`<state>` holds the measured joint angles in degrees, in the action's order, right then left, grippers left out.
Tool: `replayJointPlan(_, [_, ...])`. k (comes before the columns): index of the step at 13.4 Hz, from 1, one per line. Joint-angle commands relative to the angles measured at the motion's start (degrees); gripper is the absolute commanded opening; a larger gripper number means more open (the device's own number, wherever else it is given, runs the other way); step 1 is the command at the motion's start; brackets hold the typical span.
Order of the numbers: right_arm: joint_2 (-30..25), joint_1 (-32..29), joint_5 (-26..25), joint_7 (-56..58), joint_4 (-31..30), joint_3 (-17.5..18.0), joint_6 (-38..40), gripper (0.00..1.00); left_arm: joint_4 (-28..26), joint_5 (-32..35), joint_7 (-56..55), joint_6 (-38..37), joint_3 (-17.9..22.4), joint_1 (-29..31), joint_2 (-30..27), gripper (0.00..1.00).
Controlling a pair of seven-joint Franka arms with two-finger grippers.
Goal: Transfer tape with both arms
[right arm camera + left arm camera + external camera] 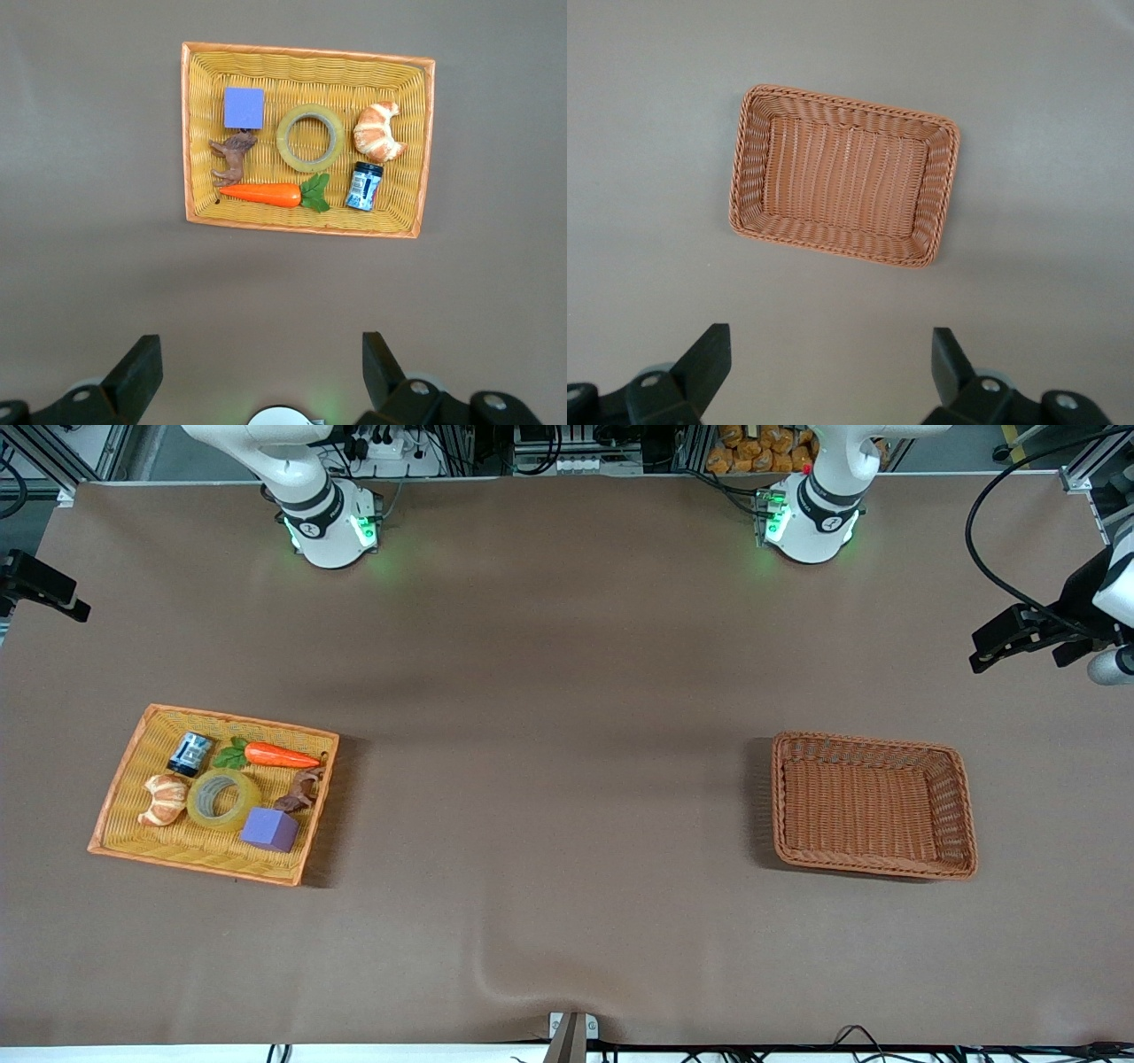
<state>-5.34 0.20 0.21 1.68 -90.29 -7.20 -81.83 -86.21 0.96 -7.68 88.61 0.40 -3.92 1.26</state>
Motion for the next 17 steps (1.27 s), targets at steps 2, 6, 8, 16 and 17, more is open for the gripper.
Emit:
replayJointPlan(2, [0.24, -0.37, 1.02, -1.07, 0.99, -0.45, 0.71, 1.0, 1.13, 1.07, 0.48, -0.36, -0.14, 0.31, 0.5, 1.0])
replayJointPlan(6, [0.24, 0.24, 1.02, -1.24, 1.08, -0.27, 0.53, 1.0, 1.22, 0.36, 0.56, -0.36, -0.05, 0.49, 0.42, 1.0])
replayJointPlan(8, [0.33, 0.24, 1.02, -1.16, 0.99, -0.27, 0.44, 1.0, 0.44, 0.27, 0.83, -0.62, -0.05, 0.66, 0.24, 1.0])
replayJointPlan(16, [2.62, 4.19, 0.23, 0.94, -9.88, -0.19, -13.94, 1.0, -2.91, 0.27, -0.14, -0.72, -0.49, 1.98, -2.84, 1.0])
replayJointPlan(17, [2.62, 4.98, 0.23, 2.43, -12.6, -0.19, -17.1, 1.0, -3.0, 0.27, -0.14, -0.45, -0.49, 1.9, -2.75, 1.0])
